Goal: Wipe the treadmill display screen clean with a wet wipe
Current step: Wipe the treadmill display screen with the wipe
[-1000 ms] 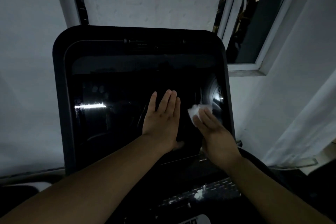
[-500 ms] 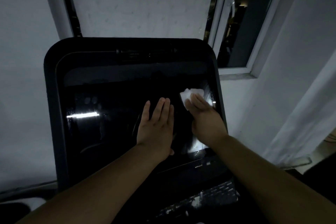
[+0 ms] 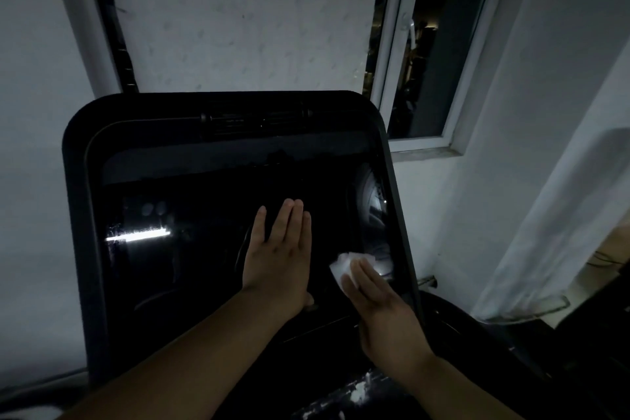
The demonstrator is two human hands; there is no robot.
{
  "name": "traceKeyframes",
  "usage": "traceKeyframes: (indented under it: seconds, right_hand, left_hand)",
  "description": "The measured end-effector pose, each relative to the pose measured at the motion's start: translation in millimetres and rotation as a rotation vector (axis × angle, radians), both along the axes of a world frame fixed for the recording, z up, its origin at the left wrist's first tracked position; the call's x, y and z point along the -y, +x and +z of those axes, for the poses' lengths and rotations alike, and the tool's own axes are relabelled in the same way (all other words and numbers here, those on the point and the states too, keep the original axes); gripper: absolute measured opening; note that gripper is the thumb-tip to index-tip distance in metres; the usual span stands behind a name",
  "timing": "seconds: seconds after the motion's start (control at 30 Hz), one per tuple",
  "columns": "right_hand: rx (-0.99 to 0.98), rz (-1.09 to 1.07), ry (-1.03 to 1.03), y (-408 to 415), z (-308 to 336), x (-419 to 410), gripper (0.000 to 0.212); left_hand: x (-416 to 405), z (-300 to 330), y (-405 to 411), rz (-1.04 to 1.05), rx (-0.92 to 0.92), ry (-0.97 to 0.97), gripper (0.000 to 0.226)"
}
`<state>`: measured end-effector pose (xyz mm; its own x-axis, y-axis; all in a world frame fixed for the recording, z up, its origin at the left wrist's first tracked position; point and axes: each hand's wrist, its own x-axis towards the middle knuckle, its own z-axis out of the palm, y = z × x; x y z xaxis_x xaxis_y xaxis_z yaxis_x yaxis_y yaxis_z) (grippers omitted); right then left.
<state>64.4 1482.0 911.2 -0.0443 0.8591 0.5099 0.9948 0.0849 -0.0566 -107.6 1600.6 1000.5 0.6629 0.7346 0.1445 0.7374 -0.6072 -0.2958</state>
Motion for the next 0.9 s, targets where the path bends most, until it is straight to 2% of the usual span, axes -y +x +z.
traceKeyframes:
  seconds: [0.17,0.37,0.47,0.53,0.9]
  right_hand:
    - [0.011,0.001,0.02,3.2,7.6,-5.8,0.061]
    - [0.05,-0.043,0.036,25.1,58.3,-54.4,0.067]
    - [0.03,-0.091,0.042,31.0,86.4,-78.7,0.061]
    - [0.005,-0.105,0.058,35.9,99.1,-91.5,0.07]
    - [-0.014,-0.109,0.06,46.7,109.3,-96.8,0.059]
  left_hand:
    - [-1.7,-3.2,1.3,0.004,-0.002,0.002,0.14]
    - [-0.5,-1.6,2.0,0.002,0.001,-0.018,0.136]
    - [-1.1,-2.4,1.8,0.01,0.002,-0.02,0.137]
    - [-0.7,-1.3,1.9,0.008,0.009,-0.026,0.138]
    - [-0.8,4.0,0.2,-0.006,0.012,-0.057,0.137]
